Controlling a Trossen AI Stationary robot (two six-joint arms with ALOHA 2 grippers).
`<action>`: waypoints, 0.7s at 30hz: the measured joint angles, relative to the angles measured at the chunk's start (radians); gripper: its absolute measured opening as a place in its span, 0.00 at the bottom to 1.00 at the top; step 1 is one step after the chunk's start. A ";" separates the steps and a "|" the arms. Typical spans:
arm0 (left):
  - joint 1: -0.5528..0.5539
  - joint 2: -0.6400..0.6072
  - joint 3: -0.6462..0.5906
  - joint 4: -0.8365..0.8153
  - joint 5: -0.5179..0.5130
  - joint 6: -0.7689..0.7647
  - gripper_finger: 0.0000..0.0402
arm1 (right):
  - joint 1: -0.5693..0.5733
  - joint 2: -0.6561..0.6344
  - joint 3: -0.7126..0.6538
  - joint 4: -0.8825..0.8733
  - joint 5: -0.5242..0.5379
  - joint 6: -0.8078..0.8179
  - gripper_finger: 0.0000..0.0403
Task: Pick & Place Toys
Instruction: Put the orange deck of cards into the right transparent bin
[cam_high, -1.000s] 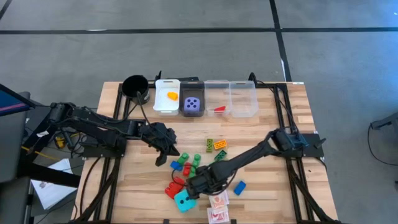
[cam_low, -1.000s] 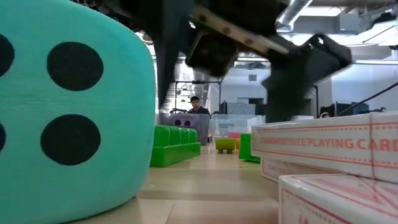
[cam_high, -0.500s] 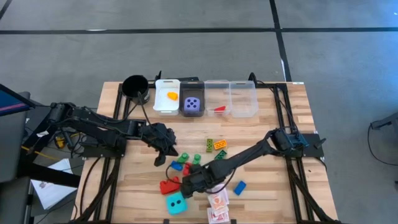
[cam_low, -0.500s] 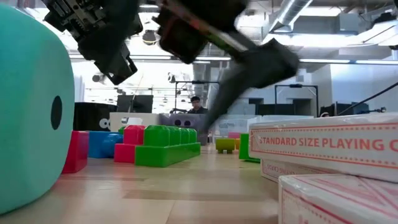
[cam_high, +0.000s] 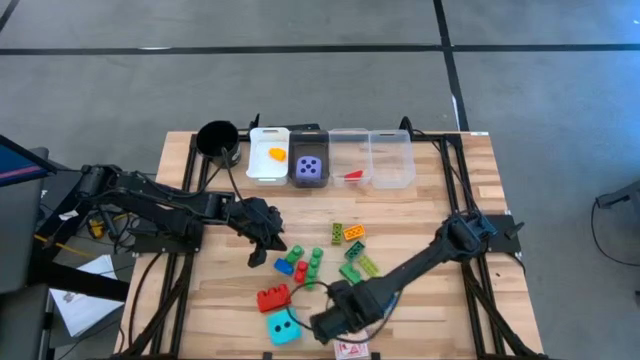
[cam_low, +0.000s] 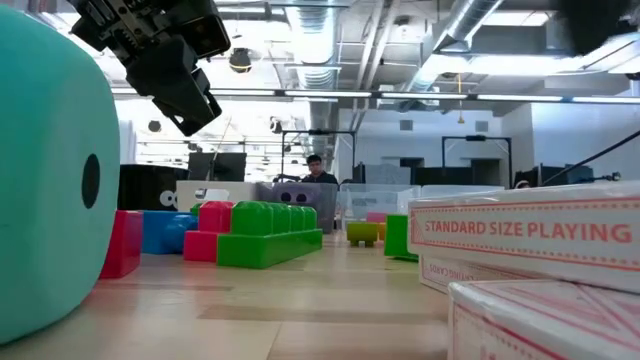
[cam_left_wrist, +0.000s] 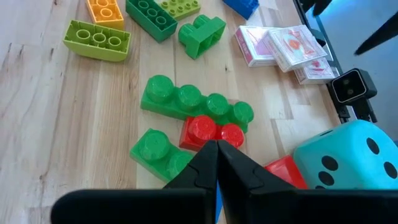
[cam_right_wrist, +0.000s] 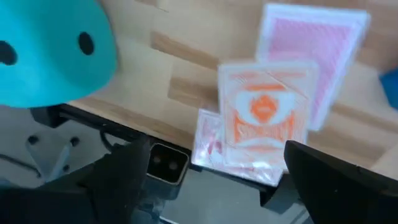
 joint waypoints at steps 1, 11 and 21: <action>0.000 0.000 0.000 0.000 0.000 0.000 0.00 | 0.009 0.000 0.003 -0.010 0.006 0.026 0.91; 0.000 0.000 0.000 0.023 0.000 0.000 0.00 | 0.028 0.004 -0.054 0.032 -0.012 0.052 0.91; 0.000 0.000 0.000 0.021 0.000 -0.003 0.00 | -0.002 0.003 -0.125 0.057 -0.017 -0.030 0.91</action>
